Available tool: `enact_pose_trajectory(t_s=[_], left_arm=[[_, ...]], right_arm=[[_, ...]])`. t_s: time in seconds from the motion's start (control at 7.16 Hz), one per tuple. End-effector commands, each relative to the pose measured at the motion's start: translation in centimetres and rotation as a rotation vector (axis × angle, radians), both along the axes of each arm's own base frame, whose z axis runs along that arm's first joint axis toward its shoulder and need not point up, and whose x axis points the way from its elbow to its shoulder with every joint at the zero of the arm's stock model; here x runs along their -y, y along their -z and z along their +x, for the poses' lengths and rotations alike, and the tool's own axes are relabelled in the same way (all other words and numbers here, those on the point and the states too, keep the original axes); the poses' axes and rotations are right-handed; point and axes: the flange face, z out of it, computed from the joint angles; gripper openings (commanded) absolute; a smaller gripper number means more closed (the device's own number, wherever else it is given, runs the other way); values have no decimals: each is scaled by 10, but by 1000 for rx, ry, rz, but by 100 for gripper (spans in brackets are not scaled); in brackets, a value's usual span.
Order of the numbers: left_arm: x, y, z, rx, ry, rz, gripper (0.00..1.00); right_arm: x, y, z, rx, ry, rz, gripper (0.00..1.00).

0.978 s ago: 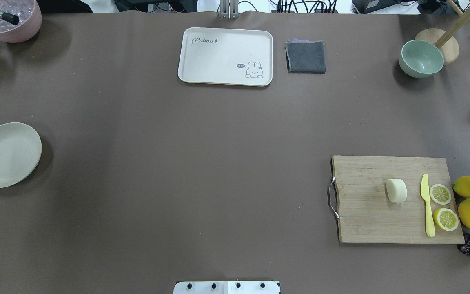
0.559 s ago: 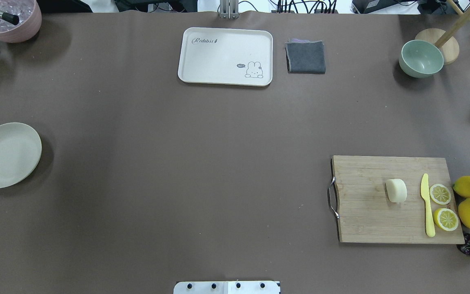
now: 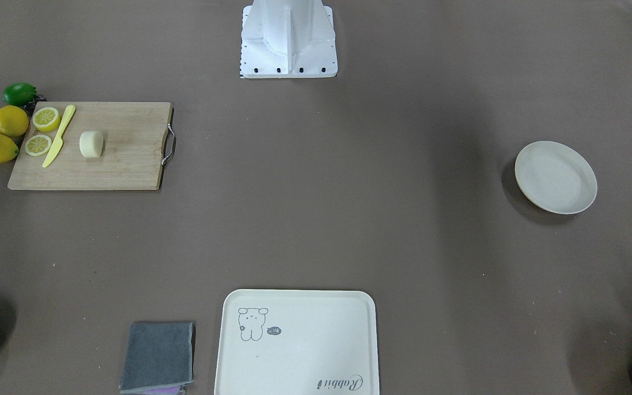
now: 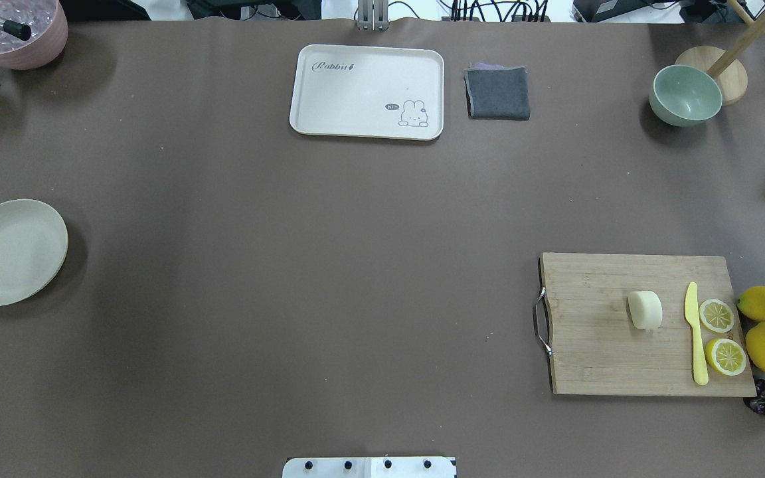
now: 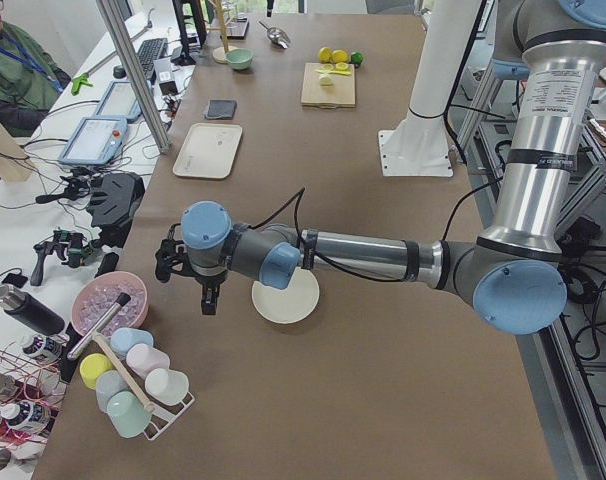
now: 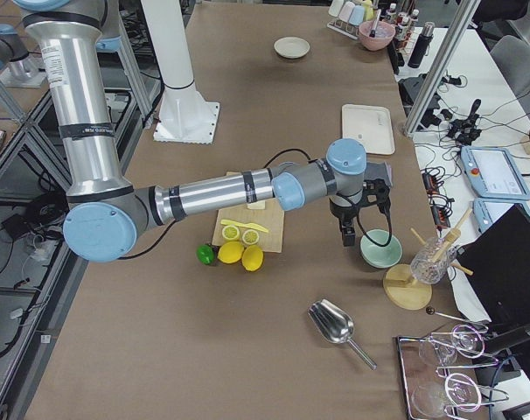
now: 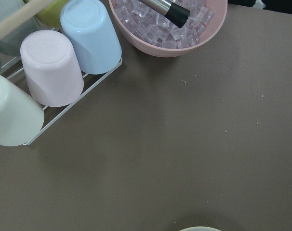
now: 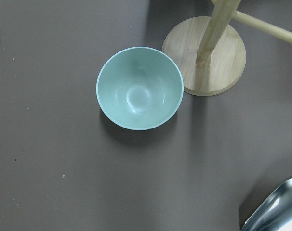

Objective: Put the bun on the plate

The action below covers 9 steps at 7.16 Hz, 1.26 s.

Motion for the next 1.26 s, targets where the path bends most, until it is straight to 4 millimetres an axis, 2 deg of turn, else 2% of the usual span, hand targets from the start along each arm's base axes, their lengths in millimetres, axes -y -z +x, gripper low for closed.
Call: enact_pose_trajectory(t_s=[0.0,0.14,0.28,0.42,0.56,0.7,0.98,1.12], left_arm=[[-18,-60,46,1,-96,56,98],[-22,-84,60,-3,-122,87,97],[-25,-90,71,-6,-142,97,96],[-26,-88,79,-7,-157,104,91],[-29,-87,101,-7,-196,128,88],[-39,-97,116,36,-211,155,88],[-40,-96,127,40,-229,167,88],[-44,-98,141,39,-256,171,87]], right_arm=[[-1,4,-1,4,4,11,100],[-2,3,-1,1,3,13,100],[-3,2,-1,0,2,11,100],[-3,2,-1,-1,2,13,100],[-4,0,0,-3,1,10,100],[-4,-1,0,-6,0,9,100],[-1,3,0,-7,-1,17,100],[1,6,-1,-6,-1,21,100]])
